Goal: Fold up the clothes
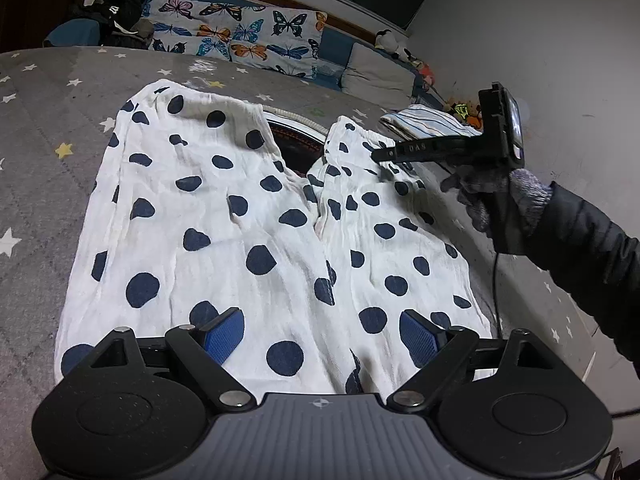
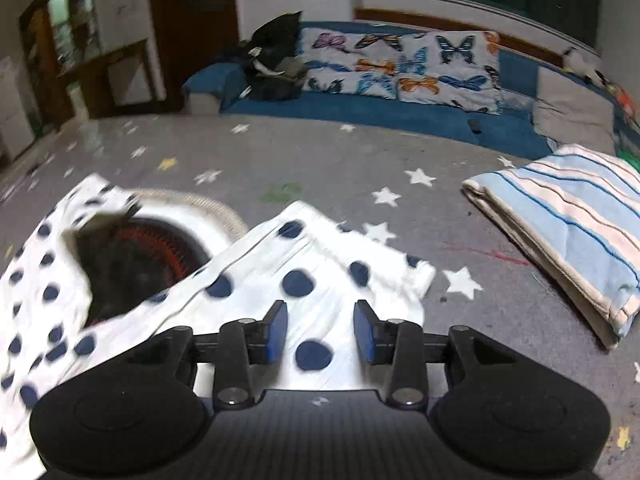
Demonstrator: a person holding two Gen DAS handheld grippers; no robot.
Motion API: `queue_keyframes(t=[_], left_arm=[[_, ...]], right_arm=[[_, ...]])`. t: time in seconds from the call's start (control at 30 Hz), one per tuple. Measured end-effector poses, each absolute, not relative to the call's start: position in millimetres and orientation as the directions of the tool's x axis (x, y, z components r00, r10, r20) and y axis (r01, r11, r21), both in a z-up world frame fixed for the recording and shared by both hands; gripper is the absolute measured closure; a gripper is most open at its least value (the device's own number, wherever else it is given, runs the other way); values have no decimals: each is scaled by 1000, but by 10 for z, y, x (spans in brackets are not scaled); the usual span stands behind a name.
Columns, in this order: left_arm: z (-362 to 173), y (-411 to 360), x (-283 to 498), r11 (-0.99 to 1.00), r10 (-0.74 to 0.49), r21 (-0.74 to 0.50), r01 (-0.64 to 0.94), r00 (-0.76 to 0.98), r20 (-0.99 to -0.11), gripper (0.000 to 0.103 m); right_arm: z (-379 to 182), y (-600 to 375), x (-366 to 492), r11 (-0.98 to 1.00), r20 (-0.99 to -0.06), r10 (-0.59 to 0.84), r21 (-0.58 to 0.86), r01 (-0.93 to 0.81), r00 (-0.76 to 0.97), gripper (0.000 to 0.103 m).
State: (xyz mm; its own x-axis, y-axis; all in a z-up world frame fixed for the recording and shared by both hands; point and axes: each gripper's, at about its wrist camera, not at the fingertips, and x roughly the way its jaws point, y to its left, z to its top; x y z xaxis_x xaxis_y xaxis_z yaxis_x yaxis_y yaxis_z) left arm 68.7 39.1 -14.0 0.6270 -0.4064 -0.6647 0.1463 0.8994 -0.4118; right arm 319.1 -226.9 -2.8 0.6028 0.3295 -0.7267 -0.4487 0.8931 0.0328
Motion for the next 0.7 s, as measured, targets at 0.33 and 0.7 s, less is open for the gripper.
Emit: queue_keyframes(t=[0.33, 0.7], left_arm=[[-132, 571, 598, 890, -401, -444, 102, 640, -655, 16], [-135, 795, 470, 876, -392, -478, 59, 663, -638, 16]], right_arm=[[410, -1796, 3151, 840, -693, 450, 113, -531, 564, 67], [392, -393, 3024, 594, -688, 676, 294, -749, 265, 68]])
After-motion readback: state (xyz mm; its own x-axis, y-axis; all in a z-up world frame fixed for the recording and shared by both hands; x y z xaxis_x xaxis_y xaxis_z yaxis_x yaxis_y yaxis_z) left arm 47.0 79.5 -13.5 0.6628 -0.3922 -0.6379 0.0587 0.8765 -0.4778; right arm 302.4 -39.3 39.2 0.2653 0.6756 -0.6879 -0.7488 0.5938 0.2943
